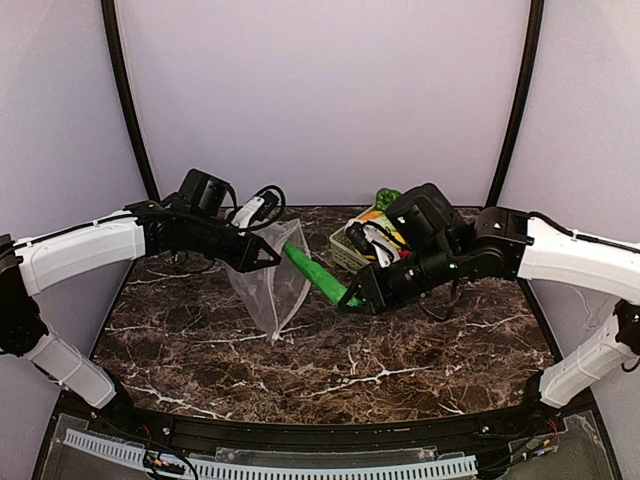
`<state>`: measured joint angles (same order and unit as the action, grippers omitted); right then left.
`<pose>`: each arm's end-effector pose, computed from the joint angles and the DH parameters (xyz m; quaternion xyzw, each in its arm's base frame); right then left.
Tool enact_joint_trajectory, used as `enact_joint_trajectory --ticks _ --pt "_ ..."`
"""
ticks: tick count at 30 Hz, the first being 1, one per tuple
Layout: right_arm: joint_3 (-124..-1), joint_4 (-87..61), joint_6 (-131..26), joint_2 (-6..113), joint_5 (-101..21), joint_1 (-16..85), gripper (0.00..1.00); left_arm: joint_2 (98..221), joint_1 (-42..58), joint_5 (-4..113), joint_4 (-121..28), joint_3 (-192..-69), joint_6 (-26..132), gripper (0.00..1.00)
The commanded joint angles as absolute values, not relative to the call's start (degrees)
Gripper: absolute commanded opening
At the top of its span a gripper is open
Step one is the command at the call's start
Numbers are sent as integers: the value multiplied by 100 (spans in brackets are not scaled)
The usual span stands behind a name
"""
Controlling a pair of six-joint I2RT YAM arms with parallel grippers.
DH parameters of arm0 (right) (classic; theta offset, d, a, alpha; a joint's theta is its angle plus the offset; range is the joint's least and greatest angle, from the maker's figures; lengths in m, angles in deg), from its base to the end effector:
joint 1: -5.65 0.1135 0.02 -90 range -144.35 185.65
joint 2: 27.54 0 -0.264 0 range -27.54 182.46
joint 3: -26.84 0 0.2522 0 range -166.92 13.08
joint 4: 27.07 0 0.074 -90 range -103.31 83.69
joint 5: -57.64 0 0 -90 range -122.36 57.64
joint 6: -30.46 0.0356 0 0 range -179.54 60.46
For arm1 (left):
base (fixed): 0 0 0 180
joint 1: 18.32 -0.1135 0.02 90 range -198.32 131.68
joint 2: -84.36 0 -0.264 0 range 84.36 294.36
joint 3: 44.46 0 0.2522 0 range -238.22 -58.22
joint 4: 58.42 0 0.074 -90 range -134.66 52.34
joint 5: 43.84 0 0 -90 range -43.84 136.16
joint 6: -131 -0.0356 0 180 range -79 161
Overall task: Place the food in the zip-top bag and seal the zipper
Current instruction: Place the fake vegetable in the zipper food storage bag.
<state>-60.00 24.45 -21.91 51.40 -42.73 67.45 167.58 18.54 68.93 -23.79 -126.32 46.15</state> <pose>0.1352 0.2657 0.3321 -0.2265 0.8877 0.3529 0.1902 0.2537 -0.2074 0.3069 0.3248 0.8157 -0.3237 0.3525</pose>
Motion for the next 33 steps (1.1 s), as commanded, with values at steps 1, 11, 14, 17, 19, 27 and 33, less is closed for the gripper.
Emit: enact_joint_trajectory --ticks 1,11,14,17,19,27,33 --pt "-6519 2260 -2246 5622 -4008 6696 18 16463 1837 7408 -2556 -12493 4602 1" --pt "-7421 1949 -2124 6619 -3648 6679 17 16456 1983 7695 -2664 -12449 4569 1" --pt "-7580 1843 -2030 6830 -3531 6732 17 16487 1999 7749 -2668 -12458 4595 1" --pt "-7723 1827 -1904 7037 -3262 6764 17 16480 2003 7803 -2693 -12443 4607 1" --pt "-7812 1820 -1841 7171 -3015 6786 17 16472 2010 7837 -2728 -12430 4628 1" --pt "-8016 1694 -1793 7627 -2740 6855 18 16469 2042 8010 -2864 -12376 4712 1" --pt "-7972 1656 -1757 7833 -2547 6950 19 16408 2042 7961 -2986 -12302 4758 1"
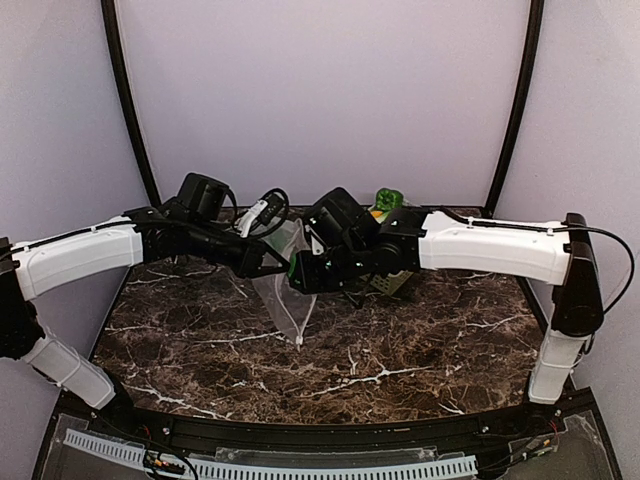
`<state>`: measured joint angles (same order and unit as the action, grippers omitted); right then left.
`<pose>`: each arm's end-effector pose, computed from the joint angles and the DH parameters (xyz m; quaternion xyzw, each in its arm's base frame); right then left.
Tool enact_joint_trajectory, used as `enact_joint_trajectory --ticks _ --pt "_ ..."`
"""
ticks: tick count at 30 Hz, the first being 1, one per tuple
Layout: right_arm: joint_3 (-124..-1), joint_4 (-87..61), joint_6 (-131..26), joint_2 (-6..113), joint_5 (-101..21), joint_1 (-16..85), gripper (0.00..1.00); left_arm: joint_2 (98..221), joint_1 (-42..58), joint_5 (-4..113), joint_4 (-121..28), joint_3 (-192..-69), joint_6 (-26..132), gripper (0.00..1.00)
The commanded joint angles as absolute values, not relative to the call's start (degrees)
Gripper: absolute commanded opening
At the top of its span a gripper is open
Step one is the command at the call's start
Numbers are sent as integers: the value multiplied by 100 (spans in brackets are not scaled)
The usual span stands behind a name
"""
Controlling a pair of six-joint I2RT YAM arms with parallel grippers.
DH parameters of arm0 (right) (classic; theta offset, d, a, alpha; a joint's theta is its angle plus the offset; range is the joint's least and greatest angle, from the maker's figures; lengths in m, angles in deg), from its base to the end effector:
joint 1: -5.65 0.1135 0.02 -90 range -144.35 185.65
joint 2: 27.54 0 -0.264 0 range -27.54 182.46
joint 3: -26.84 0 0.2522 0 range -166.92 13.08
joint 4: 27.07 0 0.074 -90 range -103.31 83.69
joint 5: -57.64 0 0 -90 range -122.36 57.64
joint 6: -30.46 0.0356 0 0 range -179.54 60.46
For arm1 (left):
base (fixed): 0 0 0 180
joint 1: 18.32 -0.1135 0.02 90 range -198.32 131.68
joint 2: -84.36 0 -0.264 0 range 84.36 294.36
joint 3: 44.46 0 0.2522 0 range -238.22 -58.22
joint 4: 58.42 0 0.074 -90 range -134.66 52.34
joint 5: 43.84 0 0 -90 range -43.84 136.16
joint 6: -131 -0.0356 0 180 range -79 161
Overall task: Place the food in the zip-top bag and seal the zipper
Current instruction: Place the fake vegetable in the zipper food storage bag.
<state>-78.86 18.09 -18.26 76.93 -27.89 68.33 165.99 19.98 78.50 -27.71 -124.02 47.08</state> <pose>0.1938 0.3692 0.2986 -0.1557 0.9064 0.2859 0.2691 0.2402 -0.2140 0.3092 0.3621 0.7731 -0.4001 0.3335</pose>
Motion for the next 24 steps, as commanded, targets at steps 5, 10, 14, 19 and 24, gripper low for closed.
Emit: enact_joint_trajectory --ticks 5,10,14,19,24 --pt "-7899 1654 -1722 7874 -2447 6964 23 16366 2042 7883 -3006 -12278 4774 1" --pt "-7829 1661 -1720 7840 -2420 6968 36 16313 2044 7761 -2982 -12274 4737 1" --pt "-7774 1666 -1721 7774 -2391 6972 48 16313 2044 7736 -2973 -12276 4733 1" --pt "-7729 1661 -1715 7716 -2358 6980 50 16303 2040 7715 -2959 -12282 4739 1" --pt "-7710 1652 -1747 7664 -2358 6977 50 16296 2038 7660 -2940 -12284 4738 1"
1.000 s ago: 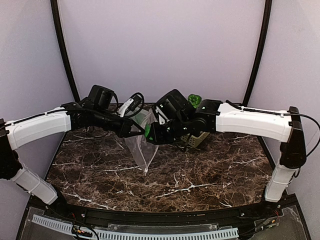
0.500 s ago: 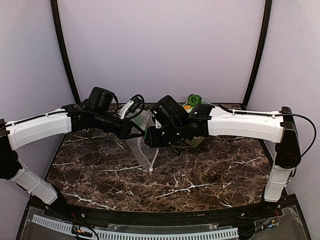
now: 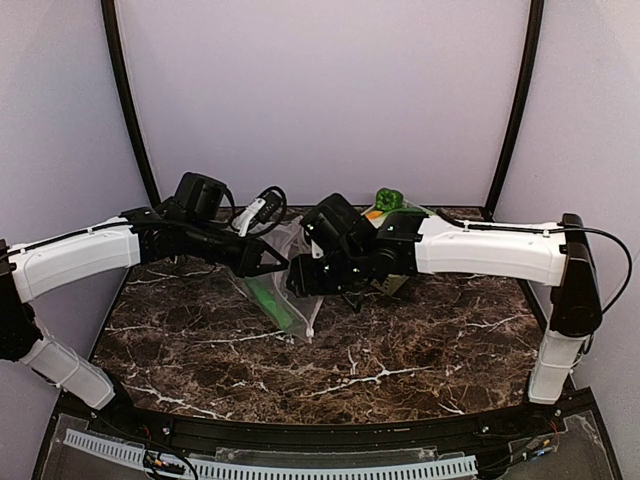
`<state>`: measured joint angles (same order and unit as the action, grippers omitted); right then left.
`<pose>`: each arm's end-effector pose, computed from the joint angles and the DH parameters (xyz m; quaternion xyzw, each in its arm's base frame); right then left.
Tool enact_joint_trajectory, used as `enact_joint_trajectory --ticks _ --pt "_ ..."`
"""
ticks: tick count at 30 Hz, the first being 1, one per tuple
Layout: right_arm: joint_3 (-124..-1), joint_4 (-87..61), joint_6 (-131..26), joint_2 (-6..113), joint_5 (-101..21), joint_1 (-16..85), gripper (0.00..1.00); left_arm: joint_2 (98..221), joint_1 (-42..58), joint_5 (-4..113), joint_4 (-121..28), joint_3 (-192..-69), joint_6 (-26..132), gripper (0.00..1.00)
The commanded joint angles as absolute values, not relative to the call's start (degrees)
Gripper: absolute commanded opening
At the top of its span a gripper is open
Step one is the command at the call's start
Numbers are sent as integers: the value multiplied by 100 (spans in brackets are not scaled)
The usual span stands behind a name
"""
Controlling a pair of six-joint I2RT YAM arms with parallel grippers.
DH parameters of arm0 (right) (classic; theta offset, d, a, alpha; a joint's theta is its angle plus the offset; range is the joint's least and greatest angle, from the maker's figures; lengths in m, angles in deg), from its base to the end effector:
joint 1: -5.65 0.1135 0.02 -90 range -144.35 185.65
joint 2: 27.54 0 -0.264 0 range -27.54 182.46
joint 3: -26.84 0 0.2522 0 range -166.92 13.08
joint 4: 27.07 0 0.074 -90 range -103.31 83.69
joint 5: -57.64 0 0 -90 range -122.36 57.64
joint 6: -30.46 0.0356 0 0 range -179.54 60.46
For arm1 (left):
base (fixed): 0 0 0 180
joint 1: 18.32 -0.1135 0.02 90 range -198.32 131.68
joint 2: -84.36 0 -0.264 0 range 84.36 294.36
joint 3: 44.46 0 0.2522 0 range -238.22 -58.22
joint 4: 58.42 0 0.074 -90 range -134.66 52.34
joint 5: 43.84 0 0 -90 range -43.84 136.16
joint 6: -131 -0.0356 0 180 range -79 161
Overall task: Place the food in the zip-top bag and seal the zipper
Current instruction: Place the fake vegetable in the zipper food storage bag, then pick up the fake vegetable from the bin.
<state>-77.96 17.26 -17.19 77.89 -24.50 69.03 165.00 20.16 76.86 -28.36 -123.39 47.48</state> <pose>0.1924 0.3731 0.2880 -0.1424 0.9109 0.2664 0.2811 0.2377 -0.2122 0.3114 0.3560 0.7743 -0.3931 0.3451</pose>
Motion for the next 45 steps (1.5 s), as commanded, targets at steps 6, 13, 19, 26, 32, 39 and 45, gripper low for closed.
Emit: enact_joint_trajectory --ticks 6,13,19,26,32,39,45 --pt "-7354 1144 -2261 7266 -2438 7022 54 16306 2003 7098 -2688 -12373 4673 1" --pt "-6665 367 -2966 6240 -2919 7040 64 16376 1812 6819 -2519 -12441 4730 1" --pt "-6157 367 -3143 5382 -2622 7030 73 16359 1778 6738 -2514 -12438 4761 1" --pt "-5592 1263 -2346 4536 -2090 6291 77 16124 1646 6733 -2458 -12519 4720 1" --pt "-4682 1363 -1612 3984 -2583 5090 78 16049 1623 6819 -2399 -12414 4642 1" --pt "-3696 341 -1103 3934 -3073 3899 77 15876 1622 6523 -2527 -12176 4572 1" --pt "-3381 -906 -725 4528 -3576 3190 74 15690 1622 6257 -2434 -12133 4564 1"
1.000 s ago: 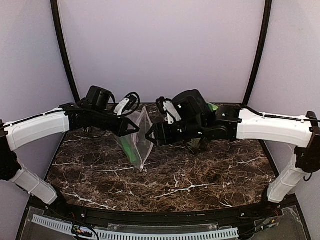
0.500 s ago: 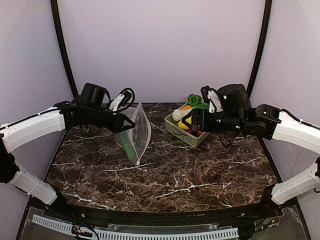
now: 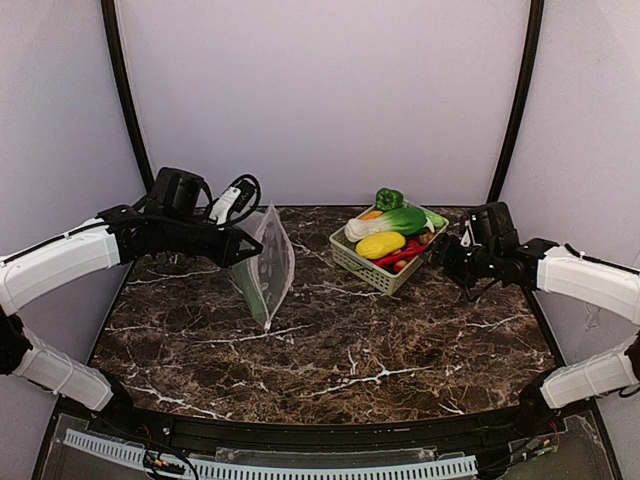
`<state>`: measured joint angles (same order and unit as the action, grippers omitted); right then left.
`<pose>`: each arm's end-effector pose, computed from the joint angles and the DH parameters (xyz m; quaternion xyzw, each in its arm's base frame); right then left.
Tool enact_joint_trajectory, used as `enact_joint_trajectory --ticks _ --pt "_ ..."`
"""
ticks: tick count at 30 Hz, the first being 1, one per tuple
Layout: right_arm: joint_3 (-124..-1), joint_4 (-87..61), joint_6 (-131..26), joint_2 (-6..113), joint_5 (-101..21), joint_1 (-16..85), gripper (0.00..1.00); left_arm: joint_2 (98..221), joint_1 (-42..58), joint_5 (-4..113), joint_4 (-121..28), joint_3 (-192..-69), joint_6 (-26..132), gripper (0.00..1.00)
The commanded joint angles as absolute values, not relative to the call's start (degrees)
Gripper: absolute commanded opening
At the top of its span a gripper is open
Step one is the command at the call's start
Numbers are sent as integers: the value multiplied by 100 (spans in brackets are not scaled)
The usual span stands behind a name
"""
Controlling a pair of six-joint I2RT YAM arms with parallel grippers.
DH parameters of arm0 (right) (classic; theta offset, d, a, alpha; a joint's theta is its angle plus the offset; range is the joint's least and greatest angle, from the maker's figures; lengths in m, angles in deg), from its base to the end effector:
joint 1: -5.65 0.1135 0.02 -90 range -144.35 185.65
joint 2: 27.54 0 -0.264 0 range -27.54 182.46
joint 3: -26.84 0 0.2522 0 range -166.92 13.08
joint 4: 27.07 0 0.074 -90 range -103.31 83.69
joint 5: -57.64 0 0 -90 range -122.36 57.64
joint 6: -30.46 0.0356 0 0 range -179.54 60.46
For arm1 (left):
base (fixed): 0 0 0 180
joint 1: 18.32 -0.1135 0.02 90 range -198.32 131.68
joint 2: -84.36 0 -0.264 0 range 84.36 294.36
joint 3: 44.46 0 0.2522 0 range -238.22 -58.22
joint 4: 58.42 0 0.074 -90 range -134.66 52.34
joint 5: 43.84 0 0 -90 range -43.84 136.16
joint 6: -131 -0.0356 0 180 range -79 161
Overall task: Place the food in the zip-top bag and seal the zipper
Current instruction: Pick up the fake vegetable from the bin.
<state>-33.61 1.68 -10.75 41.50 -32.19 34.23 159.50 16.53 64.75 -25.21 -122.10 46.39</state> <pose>0.2302 0.1253 0.2559 0.1579 0.8822 0.2762 0.3471 0.2372 -0.1790 0.3246 0.2953 0.8092 -0.2997 0.4101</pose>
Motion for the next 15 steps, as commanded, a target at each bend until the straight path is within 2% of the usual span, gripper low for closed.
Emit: enact_joint_trajectory --ticks 1,7,15 --pt "-3456 -970 -741 4695 -3533 3137 74 15680 1622 6244 -2428 -12133 4565 1" --pt "-3872 -1014 -736 5573 -3178 2881 71 15657 1624 6301 -2442 -12108 4605 1" --pt "-4182 -1045 -698 6071 -2587 2695 67 15694 1622 6398 -2477 -12084 4636 1"
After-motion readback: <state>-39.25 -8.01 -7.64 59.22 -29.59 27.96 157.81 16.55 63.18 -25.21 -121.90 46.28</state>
